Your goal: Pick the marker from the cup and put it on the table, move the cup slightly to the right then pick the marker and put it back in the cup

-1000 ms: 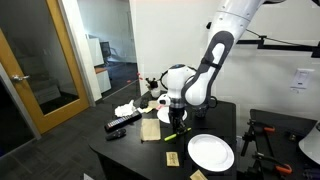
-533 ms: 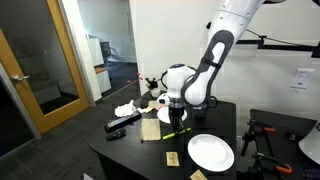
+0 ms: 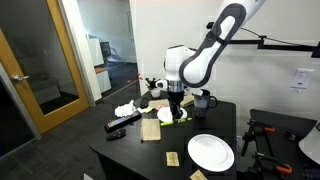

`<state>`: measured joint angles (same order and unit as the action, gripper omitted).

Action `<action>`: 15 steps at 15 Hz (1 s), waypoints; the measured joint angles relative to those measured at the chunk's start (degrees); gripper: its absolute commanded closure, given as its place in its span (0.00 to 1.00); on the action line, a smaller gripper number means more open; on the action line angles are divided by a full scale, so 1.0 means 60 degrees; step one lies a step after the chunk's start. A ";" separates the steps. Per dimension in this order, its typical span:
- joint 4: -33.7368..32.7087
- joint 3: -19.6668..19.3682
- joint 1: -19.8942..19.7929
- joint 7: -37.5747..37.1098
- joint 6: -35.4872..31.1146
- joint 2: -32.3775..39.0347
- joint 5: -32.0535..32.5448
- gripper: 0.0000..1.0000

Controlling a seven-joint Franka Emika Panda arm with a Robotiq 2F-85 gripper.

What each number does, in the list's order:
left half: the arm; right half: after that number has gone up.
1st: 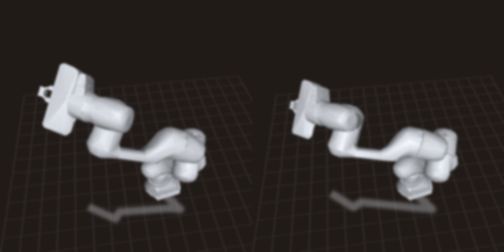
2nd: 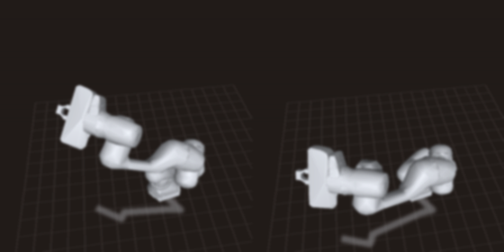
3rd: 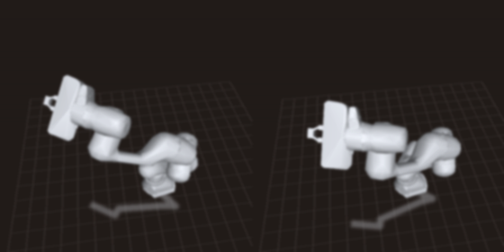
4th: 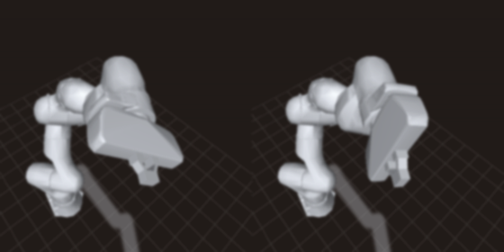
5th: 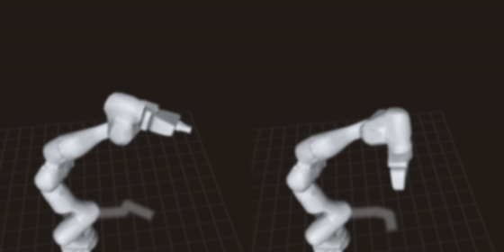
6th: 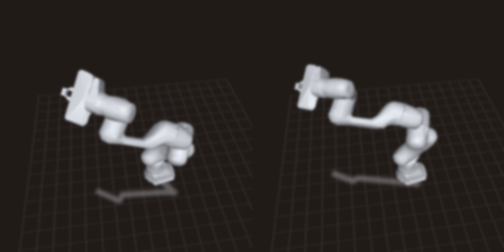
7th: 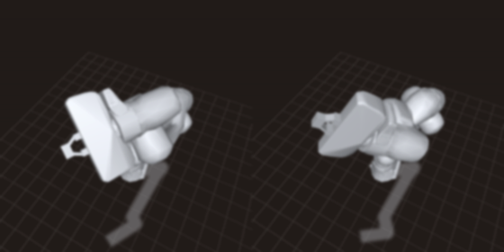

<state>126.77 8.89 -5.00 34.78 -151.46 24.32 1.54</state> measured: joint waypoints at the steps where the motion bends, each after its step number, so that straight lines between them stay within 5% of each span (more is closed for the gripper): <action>1: 0.0070 0.0000 -0.0008 -0.0094 0.0270 -0.0340 -0.0090 0.96; 13: 0.0615 -0.0041 0.0749 -0.2414 0.2112 -0.3415 -0.0223 0.96; 14: 0.0623 -0.0043 0.0842 -0.2532 0.2195 -0.3576 -0.0223 0.86; 15: 0.0621 -0.0058 0.0915 -0.2544 0.2211 -0.3659 -0.0223 0.86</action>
<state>130.50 8.54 0.50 19.52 -138.19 2.37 0.20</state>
